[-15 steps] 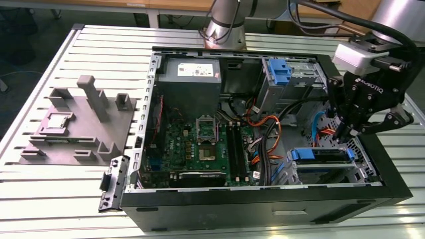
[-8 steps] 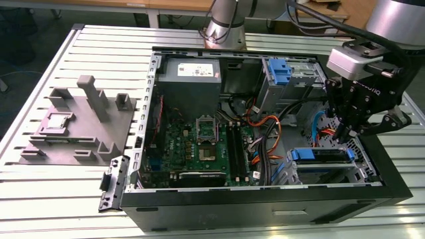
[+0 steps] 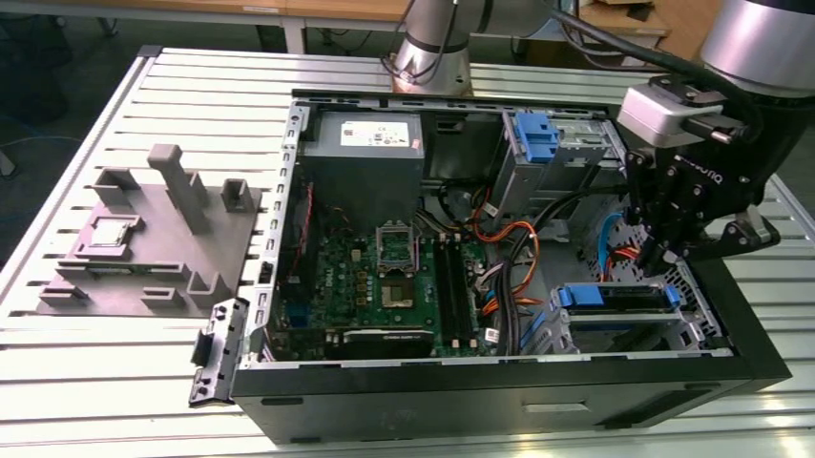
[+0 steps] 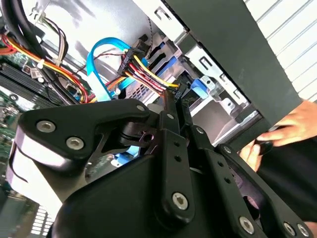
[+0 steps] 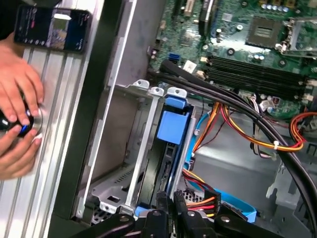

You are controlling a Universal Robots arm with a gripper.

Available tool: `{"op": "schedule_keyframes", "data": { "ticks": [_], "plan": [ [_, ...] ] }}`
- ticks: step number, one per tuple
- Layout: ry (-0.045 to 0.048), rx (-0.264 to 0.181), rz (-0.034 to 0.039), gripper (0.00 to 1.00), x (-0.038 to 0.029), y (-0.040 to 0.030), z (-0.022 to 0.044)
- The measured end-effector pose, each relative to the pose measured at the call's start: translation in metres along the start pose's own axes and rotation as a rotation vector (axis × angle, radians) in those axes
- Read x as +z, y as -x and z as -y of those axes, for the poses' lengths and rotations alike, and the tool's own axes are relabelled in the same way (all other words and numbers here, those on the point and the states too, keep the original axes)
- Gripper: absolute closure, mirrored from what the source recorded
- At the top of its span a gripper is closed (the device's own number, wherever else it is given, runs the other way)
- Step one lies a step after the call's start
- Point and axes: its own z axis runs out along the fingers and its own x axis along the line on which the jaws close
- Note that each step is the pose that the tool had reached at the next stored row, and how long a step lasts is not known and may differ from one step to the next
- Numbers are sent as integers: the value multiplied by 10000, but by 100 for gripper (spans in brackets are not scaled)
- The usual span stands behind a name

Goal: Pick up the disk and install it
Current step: 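Insert the first disk wire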

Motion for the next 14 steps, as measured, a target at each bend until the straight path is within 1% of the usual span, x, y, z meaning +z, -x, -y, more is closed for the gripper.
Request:
{"op": "schedule_keyframes", "data": {
  "ticks": [2,4,5,6,7,8,10,11,12,14],
  "plan": [
    [32,244,-3,83,6,2,0],
    [5,380,-15,83,13,3,-1],
    [-36,404,-23,83,15,6,-10],
    [-160,432,-27,83,15,15,-48],
    [-208,442,-22,83,15,19,-66],
    [-247,451,-22,83,18,21,-75],
    [-270,475,-19,83,25,21,-78],
    [-267,512,-5,83,29,20,-78],
    [-268,556,33,83,34,20,-79],
    [-281,610,135,83,41,18,-80]
  ]
}}
